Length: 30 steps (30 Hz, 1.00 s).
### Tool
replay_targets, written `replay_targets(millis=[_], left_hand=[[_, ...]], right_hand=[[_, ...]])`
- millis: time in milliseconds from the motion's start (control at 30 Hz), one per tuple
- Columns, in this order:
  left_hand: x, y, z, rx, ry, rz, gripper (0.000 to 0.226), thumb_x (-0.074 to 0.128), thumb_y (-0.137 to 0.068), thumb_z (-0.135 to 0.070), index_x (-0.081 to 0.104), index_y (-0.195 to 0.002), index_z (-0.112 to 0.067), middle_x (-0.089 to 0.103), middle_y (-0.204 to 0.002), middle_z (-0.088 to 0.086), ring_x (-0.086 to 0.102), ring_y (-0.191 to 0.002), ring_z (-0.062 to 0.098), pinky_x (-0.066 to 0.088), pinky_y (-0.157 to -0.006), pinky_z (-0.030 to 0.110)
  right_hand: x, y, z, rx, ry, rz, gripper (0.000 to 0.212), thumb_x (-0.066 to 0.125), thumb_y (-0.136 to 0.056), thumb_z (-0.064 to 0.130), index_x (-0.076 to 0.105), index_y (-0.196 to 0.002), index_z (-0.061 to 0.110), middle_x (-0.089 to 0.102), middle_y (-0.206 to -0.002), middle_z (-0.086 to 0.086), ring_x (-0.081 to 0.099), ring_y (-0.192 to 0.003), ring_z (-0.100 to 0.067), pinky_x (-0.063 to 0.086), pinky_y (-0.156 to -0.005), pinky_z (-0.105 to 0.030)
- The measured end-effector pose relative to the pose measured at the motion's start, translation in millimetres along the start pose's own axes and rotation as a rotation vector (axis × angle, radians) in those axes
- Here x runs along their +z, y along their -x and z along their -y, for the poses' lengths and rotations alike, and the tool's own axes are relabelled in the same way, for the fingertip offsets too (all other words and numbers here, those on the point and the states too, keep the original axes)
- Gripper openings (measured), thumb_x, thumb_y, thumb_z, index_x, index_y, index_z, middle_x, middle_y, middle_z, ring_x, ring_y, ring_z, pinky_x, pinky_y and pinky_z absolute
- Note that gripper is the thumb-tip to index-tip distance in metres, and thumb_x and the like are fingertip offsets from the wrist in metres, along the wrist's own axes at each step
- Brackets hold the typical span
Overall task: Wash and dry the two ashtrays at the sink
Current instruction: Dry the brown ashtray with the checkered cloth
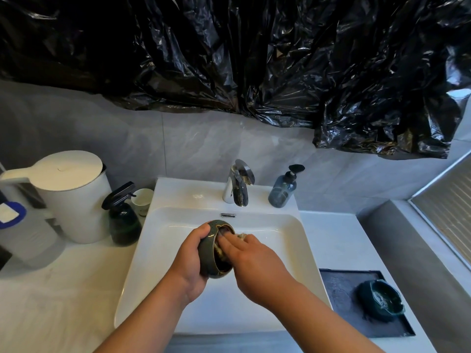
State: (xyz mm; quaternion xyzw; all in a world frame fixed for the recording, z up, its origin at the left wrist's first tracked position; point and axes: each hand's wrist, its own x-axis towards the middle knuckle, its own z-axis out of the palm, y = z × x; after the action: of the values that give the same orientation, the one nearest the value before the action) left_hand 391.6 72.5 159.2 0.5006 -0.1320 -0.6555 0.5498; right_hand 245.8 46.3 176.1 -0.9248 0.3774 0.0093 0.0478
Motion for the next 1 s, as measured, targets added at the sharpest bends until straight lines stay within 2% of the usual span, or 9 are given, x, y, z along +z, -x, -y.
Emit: replay_targets(millis=[67, 133, 233, 300, 433, 600, 667, 833, 1000], left_hand=[[-0.3, -0.9, -1.3, 0.033, -0.012, -0.006, 0.035, 0.045, -0.097, -0.035, 0.07, -0.11, -0.015, 0.075, -0.098, 0.017, 0.067, -0.09, 0.031, 0.051, -0.08, 0.042], [0.1, -0.8, -1.5, 0.074, -0.019, -0.014, 0.031, 0.044, -0.096, -0.034, 0.07, -0.108, -0.02, 0.072, -0.098, 0.017, 0.065, -0.088, 0.03, 0.05, -0.073, 0.04], [-1.8, -1.8, 0.7, 0.133, -0.048, -0.024, 0.032, 0.042, -0.097, -0.032, 0.071, -0.107, -0.022, 0.072, -0.1, 0.017, 0.066, -0.09, 0.031, 0.052, -0.071, 0.039], [-3.5, -0.5, 0.8, 0.163, -0.068, -0.021, 0.034, 0.042, -0.097, -0.032, 0.071, -0.11, -0.019, 0.073, -0.104, 0.019, 0.068, -0.097, 0.035, 0.054, -0.078, 0.044], [-3.6, 2.2, -2.1, 0.241, -0.138, 0.032, 0.042, 0.051, -0.081, -0.038, 0.069, -0.116, -0.025, 0.071, -0.115, 0.015, 0.067, -0.109, 0.034, 0.054, -0.095, 0.05], [-2.9, -1.3, -3.4, 0.303, -0.257, 0.083, 0.042, 0.05, -0.078, -0.036, 0.066, -0.117, -0.032, 0.069, -0.119, 0.007, 0.065, -0.112, 0.027, 0.054, -0.095, 0.04], [-4.2, -2.5, -2.6, 0.297, -0.266, 0.071, 0.041, 0.05, -0.079, -0.038, 0.067, -0.115, -0.032, 0.071, -0.115, 0.007, 0.067, -0.109, 0.028, 0.055, -0.094, 0.043], [-7.5, -5.6, -4.8, 0.247, -0.201, 0.056, 0.03, 0.046, -0.096, -0.033, 0.066, -0.118, -0.031, 0.072, -0.111, 0.011, 0.07, -0.1, 0.031, 0.059, -0.075, 0.043], [-3.1, -3.6, -6.4, 0.235, -0.235, 0.065, 0.029, 0.042, -0.1, -0.025, 0.065, -0.117, -0.033, 0.071, -0.11, 0.006, 0.07, -0.096, 0.024, 0.058, -0.072, 0.038]], right_hand=[[2.0, -0.3, 5.5, 0.062, -0.041, 0.045, 0.06, 0.05, -0.096, 0.012, 0.034, -0.152, 0.028, 0.052, -0.147, 0.003, 0.057, -0.105, -0.027, 0.045, -0.074, -0.032], [-1.6, -2.9, 10.9, 0.157, -0.278, 0.074, 0.034, 0.048, -0.098, 0.016, 0.054, -0.129, 0.027, 0.068, -0.118, -0.002, 0.064, -0.094, -0.023, 0.043, -0.07, -0.026], [-10.9, -5.3, 13.8, 0.272, -0.662, 0.146, 0.023, 0.045, -0.1, 0.018, 0.068, -0.101, 0.015, 0.066, -0.086, 0.003, 0.062, -0.071, -0.004, 0.043, -0.064, -0.015], [-16.4, -4.3, 12.0, 0.304, -0.904, 0.164, 0.022, 0.048, -0.098, 0.015, 0.065, -0.091, 0.003, 0.057, -0.074, 0.004, 0.05, -0.06, -0.005, 0.04, -0.059, -0.016], [-18.1, 0.3, 11.2, 0.362, -1.362, 0.168, 0.023, 0.049, -0.1, 0.01, 0.064, -0.083, 0.007, 0.046, -0.059, 0.002, 0.039, -0.052, -0.011, 0.033, -0.05, -0.02], [-7.4, 2.7, 15.2, 0.415, -1.763, 0.098, 0.023, 0.044, -0.104, 0.009, 0.067, -0.107, 0.007, 0.052, -0.07, -0.003, 0.043, -0.056, -0.009, 0.034, -0.053, -0.02], [-5.4, 3.7, 19.0, 0.377, -1.671, 0.042, 0.028, 0.042, -0.103, 0.007, 0.07, -0.107, 0.013, 0.058, -0.077, -0.004, 0.047, -0.061, -0.011, 0.038, -0.055, -0.021], [3.2, 5.6, 19.4, 0.237, -0.917, 0.076, 0.036, 0.044, -0.102, 0.015, 0.062, -0.128, 0.032, 0.068, -0.102, 0.004, 0.066, -0.095, -0.013, 0.047, -0.079, -0.016], [5.3, 5.5, 14.1, 0.141, -0.444, 0.063, 0.038, 0.043, -0.102, 0.022, 0.045, -0.134, 0.041, 0.068, -0.117, 0.005, 0.064, -0.098, -0.017, 0.055, -0.084, -0.032]])
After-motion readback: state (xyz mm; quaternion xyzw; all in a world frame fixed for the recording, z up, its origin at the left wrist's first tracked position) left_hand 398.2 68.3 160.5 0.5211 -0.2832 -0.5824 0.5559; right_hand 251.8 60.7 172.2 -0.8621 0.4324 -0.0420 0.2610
